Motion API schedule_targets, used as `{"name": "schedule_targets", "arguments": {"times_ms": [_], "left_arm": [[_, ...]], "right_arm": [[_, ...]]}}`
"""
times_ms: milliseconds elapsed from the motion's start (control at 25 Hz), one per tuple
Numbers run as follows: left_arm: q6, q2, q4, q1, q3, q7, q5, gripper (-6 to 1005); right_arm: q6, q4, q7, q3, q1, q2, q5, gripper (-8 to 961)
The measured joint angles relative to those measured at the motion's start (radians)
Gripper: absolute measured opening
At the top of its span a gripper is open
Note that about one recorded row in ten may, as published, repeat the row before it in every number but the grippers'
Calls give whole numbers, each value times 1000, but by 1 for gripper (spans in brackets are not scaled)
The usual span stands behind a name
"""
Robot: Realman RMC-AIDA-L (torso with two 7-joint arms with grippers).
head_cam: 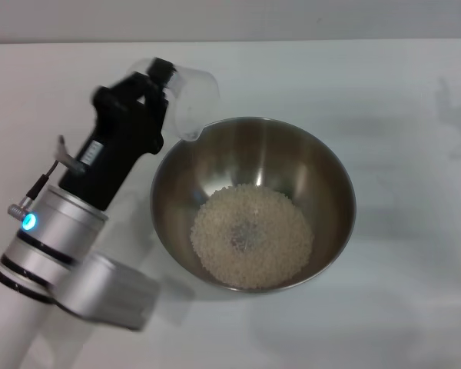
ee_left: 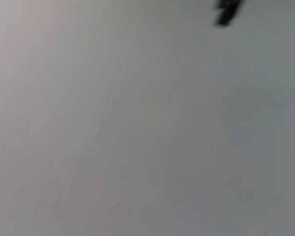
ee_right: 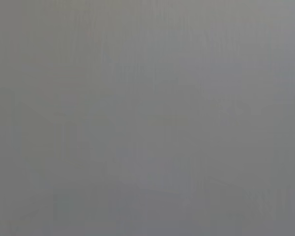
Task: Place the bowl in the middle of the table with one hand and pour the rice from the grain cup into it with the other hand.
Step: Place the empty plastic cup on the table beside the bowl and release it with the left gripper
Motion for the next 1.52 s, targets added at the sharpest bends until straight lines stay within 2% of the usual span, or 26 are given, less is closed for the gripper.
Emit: {"name": "schedule_targets", "arguments": {"times_ms": [120, 200, 360, 480, 520, 560, 760, 880, 1520], "left_arm": [[-70, 0, 2, 6, -63, -314, -2, 49], [-168, 0, 7, 7, -115, -549, -6, 50], [-296, 1, 12, 3, -177, -766, -38, 51], [-321, 5, 31, 0, -196, -909, -50, 52], [-321, 5, 31, 0, -196, -909, -50, 52], [-331, 5, 46, -2, -225, -994, -52, 52], [-351, 5, 51, -3, -252, -1045, -52, 54], [-471, 1, 52, -16, -321, -1104, -52, 55], [-538, 0, 79, -24, -347, -1110, -54, 59]], "right_arm": [[-1, -3, 0, 0, 0, 0, -1, 482], [-6, -4, 1, 0, 0, 0, -1, 482], [-12, -5, 9, 0, -1, 0, -2, 482], [-13, -6, 9, 0, -1, 0, -2, 482], [-13, -7, 9, 0, -1, 0, -2, 482], [-13, -8, 9, 0, 0, 0, -2, 482], [-14, -20, 10, 0, 1, 0, -2, 482], [-15, -23, 10, 0, 1, 0, -3, 482], [-12, -27, 11, 0, 1, 0, -3, 482]]}}
